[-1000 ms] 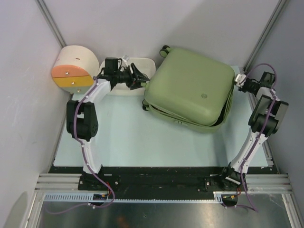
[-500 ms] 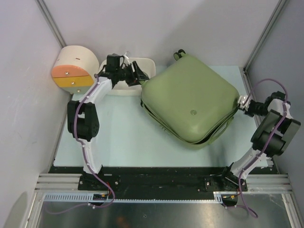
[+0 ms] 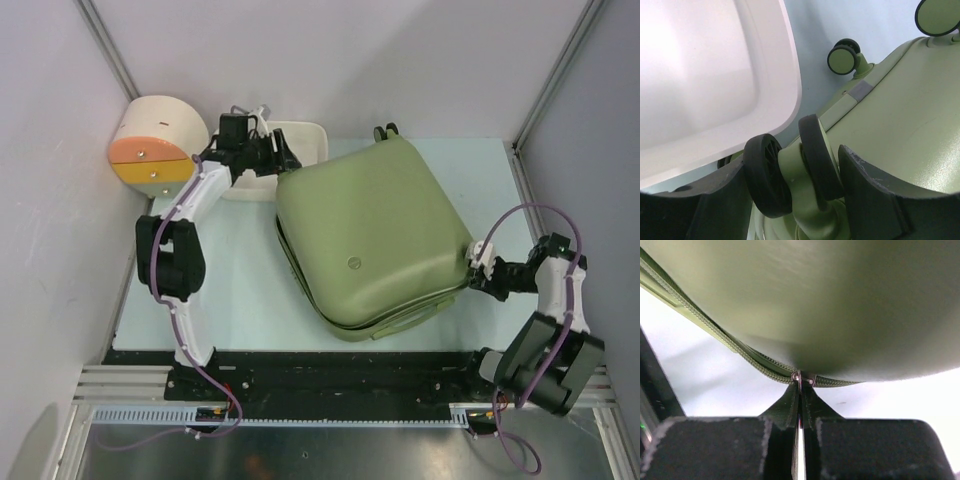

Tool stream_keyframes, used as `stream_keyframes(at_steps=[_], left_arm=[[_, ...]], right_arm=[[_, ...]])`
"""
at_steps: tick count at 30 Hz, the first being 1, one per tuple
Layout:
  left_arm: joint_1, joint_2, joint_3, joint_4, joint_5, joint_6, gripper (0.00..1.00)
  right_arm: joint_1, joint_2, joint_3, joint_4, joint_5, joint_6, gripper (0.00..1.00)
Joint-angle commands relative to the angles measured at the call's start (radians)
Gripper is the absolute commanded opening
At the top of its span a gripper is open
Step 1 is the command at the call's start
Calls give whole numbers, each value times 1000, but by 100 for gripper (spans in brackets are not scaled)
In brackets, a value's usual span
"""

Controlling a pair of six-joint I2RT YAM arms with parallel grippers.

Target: Open, take out, and arrange the luggage

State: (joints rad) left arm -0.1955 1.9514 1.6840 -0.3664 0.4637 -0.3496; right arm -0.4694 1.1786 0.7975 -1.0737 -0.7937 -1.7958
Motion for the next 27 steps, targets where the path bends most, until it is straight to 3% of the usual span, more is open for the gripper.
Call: stream_keyframes(at_steps=[1, 3, 5, 12, 15, 16, 17, 18, 19, 20, 24, 27], left_arm=[[-139, 99, -21, -184, 125, 385, 0], [-139, 125, 8, -187, 115, 396, 0], [-137, 142, 38, -190, 95, 412, 0], [-93, 169, 97, -206, 139, 428, 0], [-93, 78, 88, -209, 197, 455, 30], [-94, 2, 88, -209, 190, 457, 56], [-93, -37, 88, -209, 152, 455, 73], [-91, -73, 88, -209, 117, 457, 78], [-81, -118, 86, -209, 81, 465, 92], [-71, -193, 79, -209, -1, 466, 99], [-31, -362, 43, -233, -60, 539, 100], [-137, -506, -41, -318, -51, 710, 100]], right_arm=[[-46, 203, 168, 5, -303, -28, 0], [-83, 283, 251, -82, -332, -149, 0], [-104, 367, 331, -100, -363, -152, 0], [-123, 409, 344, -172, -395, -243, 0], [-94, 415, 342, -231, -400, -257, 0], [-72, 412, 339, -244, -401, -254, 0], [-61, 403, 335, -249, -400, -238, 0], [-51, 395, 325, -241, -398, -226, 0], [-38, 386, 319, -226, -400, -202, 0], [-31, 375, 313, -200, -400, -167, 0], [-2, 322, 287, -54, -388, 68, 0], [32, 287, 246, -10, -368, 146, 0]])
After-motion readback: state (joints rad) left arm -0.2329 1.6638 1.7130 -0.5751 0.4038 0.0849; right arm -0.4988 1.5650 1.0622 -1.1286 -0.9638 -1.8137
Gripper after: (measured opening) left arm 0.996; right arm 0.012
